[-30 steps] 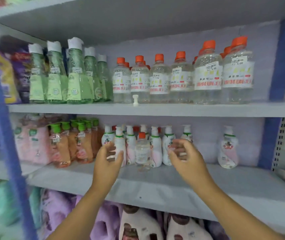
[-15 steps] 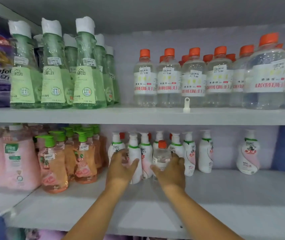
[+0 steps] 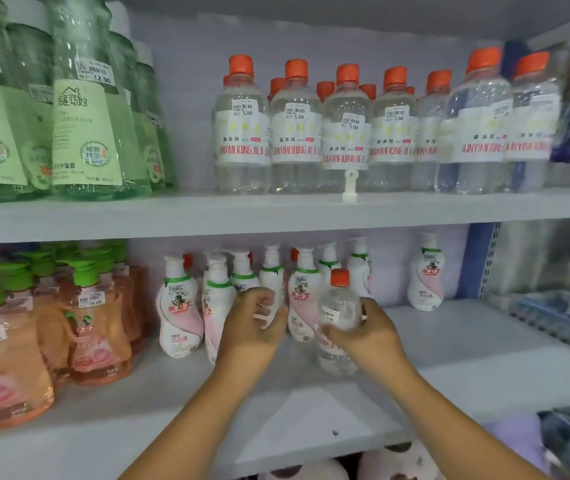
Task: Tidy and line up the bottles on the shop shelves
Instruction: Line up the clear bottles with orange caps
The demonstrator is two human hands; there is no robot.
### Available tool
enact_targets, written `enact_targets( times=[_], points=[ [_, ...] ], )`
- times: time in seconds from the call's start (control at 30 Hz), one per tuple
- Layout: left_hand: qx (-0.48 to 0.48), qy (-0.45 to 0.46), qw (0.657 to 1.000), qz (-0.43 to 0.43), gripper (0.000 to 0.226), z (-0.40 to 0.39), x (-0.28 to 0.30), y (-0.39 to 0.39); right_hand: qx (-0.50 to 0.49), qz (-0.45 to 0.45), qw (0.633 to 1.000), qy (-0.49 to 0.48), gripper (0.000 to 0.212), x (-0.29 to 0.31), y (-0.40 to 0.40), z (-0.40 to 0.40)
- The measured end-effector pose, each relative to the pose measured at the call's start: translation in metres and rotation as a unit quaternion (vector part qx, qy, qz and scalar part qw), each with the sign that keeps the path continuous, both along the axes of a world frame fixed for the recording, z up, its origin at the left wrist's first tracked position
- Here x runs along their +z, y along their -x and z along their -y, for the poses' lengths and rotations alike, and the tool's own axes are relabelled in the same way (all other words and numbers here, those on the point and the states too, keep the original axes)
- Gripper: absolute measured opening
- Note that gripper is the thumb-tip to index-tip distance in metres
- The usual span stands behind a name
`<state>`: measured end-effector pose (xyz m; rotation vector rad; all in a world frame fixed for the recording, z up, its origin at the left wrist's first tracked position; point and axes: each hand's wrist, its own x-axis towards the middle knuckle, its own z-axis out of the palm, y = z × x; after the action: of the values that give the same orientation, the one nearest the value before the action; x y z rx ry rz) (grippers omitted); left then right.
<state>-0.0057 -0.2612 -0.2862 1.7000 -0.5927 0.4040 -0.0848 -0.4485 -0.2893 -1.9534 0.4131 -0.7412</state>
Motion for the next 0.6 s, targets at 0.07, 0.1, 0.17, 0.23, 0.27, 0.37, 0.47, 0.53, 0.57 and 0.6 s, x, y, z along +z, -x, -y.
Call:
enact_targets(
  times=[0.07, 0.1, 0.17, 0.23, 0.27, 0.37, 0.47, 0.53, 0.57, 0.6],
  points=[
    [-0.008, -0.020, 0.999, -0.027, 0.031, 0.015, 0.003, -0.006, -0.018, 0.018, 1.000, -0.007, 0.038, 0.000, 0.011, 0.025],
    [-0.007, -0.036, 0.999, -0.039, 0.029, 0.022, 0.004, -0.010, -0.025, 0.025, 0.999, -0.017, 0.037, 0.000, 0.016, 0.037],
    [-0.007, -0.069, 0.996, -0.054, 0.032, 0.039, 0.003, -0.018, -0.037, 0.050, 0.997, -0.046, 0.031, -0.003, 0.025, 0.061],
    [-0.011, -0.092, 0.994, -0.051, 0.051, 0.056, 0.001, -0.025, -0.059, 0.072, 0.995, -0.036, 0.028, -0.004, 0.031, 0.082],
    [-0.003, -0.102, 0.994, -0.043, 0.063, 0.065, 0.001, -0.027, -0.065, 0.070, 0.995, -0.026, 0.025, -0.004, 0.032, 0.093],
    [0.063, -0.107, 0.991, -0.051, 0.087, 0.092, 0.000, -0.029, -0.004, 0.015, 1.000, -0.019, 0.014, 0.003, 0.033, 0.118],
    [0.129, -0.112, 0.983, -0.063, 0.084, 0.113, -0.001, -0.029, -0.083, 0.027, 0.993, 0.077, 0.044, 0.003, 0.034, 0.128],
    [0.123, -0.096, 0.987, -0.042, 0.064, 0.114, -0.002, -0.027, -0.151, 0.146, 0.958, 0.196, 0.062, 0.003, 0.034, 0.121],
    [0.109, -0.079, 0.990, -0.033, 0.053, 0.111, -0.001, -0.024, -0.121, 0.191, 0.950, 0.214, 0.057, 0.003, 0.031, 0.112],
    [0.098, -0.066, 0.993, -0.027, 0.046, 0.105, -0.001, -0.020, -0.068, 0.204, 0.956, 0.202, 0.052, 0.006, 0.026, 0.102]
  ],
)
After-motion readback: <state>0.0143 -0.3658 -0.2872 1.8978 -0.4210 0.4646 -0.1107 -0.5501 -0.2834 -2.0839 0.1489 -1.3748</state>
